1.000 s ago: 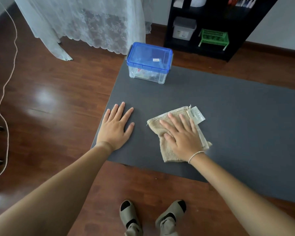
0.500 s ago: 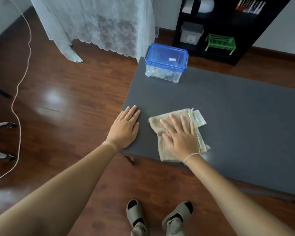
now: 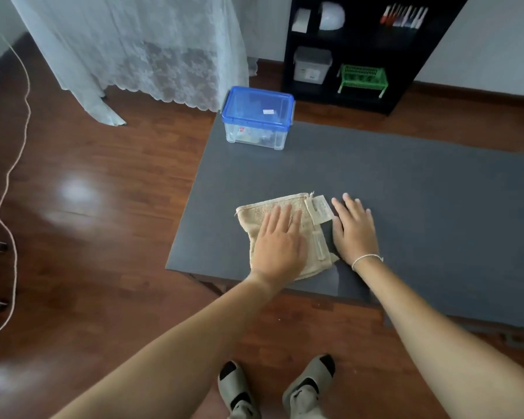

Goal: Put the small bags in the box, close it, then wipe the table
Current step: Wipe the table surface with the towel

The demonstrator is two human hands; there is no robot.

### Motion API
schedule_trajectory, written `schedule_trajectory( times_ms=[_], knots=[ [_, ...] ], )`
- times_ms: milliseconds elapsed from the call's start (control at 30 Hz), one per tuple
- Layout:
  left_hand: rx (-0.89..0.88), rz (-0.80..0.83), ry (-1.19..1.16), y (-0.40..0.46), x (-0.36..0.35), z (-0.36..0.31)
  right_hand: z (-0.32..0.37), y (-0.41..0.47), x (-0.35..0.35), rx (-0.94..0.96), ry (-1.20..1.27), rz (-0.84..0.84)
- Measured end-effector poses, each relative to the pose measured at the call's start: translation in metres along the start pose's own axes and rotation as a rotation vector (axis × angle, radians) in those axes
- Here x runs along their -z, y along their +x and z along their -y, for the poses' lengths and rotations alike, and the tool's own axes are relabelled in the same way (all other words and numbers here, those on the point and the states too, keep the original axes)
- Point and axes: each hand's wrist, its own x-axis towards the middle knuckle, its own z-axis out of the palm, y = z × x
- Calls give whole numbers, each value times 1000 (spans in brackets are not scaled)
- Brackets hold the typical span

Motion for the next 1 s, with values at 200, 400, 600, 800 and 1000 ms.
schedule_trajectory(
  times_ms=[200, 400, 600, 800, 1000],
  knots=[
    [171, 67, 107, 13, -26, 2, -7, -1, -6, 59, -105, -12],
    [132, 98, 203, 54, -11, 38, -9, -2, -8, 66, -93, -24],
    [82, 76, 297, 102, 12, 93, -8, -2, -9, 68, -101, -51],
    [28, 73, 320, 103, 17, 112, -10, -2, -9, 59, -98, -64],
    [21, 86, 378, 64, 32, 133, -11, -1, -10, 61, -88, -78]
  ],
)
